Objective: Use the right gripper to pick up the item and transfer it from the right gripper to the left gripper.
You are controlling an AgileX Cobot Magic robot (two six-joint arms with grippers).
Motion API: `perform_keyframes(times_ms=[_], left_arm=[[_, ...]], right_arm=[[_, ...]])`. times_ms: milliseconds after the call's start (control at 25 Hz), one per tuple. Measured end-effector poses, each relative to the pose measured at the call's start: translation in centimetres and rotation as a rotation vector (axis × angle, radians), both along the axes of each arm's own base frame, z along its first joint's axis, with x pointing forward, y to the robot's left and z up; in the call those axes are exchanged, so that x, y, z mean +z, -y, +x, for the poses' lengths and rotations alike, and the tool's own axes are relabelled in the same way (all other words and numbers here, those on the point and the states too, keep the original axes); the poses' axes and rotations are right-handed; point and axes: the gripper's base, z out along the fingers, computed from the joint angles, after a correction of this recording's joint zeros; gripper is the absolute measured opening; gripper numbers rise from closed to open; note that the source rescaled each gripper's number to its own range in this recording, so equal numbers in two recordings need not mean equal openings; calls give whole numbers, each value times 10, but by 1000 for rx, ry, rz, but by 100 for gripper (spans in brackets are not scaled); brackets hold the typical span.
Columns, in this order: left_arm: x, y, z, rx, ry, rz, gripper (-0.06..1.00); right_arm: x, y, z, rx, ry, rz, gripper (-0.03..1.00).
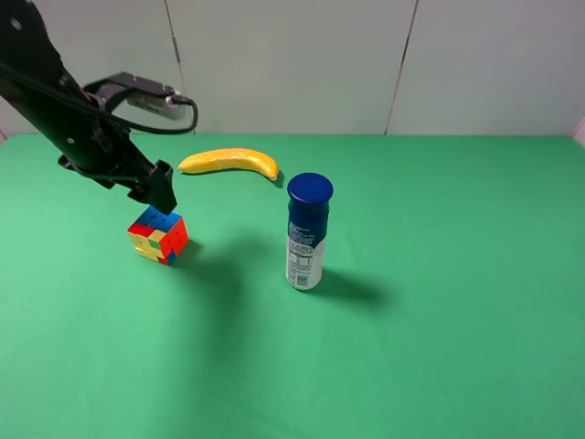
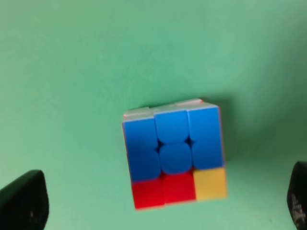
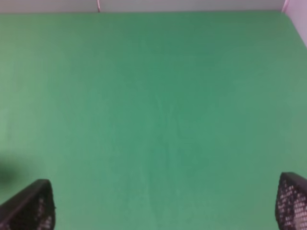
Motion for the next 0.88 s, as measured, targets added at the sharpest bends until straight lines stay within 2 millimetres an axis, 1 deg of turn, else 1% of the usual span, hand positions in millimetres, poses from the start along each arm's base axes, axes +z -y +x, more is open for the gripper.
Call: perform_keyframes(times_ms=[160,400,640,880], left_arm=[[29,-4,-16,-10,20,-11,100],[73,-13,-48,-27,73,-29,100],[118,-24,-87,-28,192,-68,100],[152,-36,-130,-8,296,-113,100]], right_arm=[[0,0,0,0,0,0,100],[0,0,0,0,0,0,100],[0,0,0,0,0,0,100],[0,0,0,0,0,0,100]])
